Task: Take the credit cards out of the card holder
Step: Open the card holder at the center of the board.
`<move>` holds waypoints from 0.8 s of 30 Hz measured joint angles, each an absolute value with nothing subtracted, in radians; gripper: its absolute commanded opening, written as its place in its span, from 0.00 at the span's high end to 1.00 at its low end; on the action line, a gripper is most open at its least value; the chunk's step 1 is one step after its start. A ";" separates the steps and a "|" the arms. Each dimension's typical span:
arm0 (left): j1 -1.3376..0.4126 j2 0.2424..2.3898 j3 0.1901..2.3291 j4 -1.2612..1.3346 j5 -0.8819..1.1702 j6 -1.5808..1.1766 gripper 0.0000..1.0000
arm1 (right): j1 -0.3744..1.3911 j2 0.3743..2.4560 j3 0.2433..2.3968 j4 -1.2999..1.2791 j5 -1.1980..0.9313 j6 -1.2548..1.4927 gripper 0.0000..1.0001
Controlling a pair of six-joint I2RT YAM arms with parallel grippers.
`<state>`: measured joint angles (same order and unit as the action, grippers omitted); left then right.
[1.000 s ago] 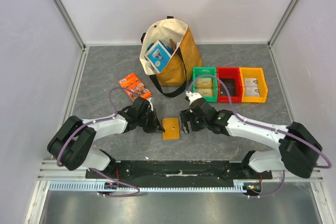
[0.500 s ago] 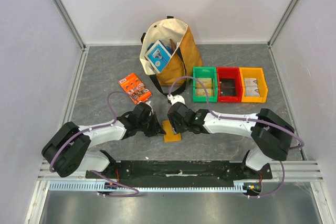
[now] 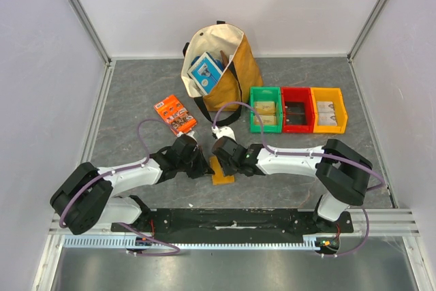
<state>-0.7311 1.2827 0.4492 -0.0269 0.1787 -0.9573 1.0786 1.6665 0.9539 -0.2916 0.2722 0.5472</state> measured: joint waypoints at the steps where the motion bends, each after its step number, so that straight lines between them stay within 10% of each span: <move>1: -0.732 1.279 0.449 -0.030 0.175 -0.958 0.98 | 1.080 1.666 0.954 -0.289 0.274 0.549 0.71; 16: -0.736 1.261 0.450 -0.067 0.135 -0.958 0.97 | 0.934 1.522 0.770 -0.159 0.119 0.561 1.00; 20: -0.735 1.286 0.472 -0.087 0.130 -0.946 0.75 | 0.867 1.482 0.684 -0.095 0.042 0.581 1.00; 24: -0.735 1.299 0.526 -0.166 0.083 -0.896 0.28 | 0.795 1.452 0.599 -0.013 -0.035 0.614 1.00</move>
<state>-0.7349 1.2991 0.5259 -0.1658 0.0830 -0.8955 0.7948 1.4517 0.5991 -0.0132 -0.0345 0.6144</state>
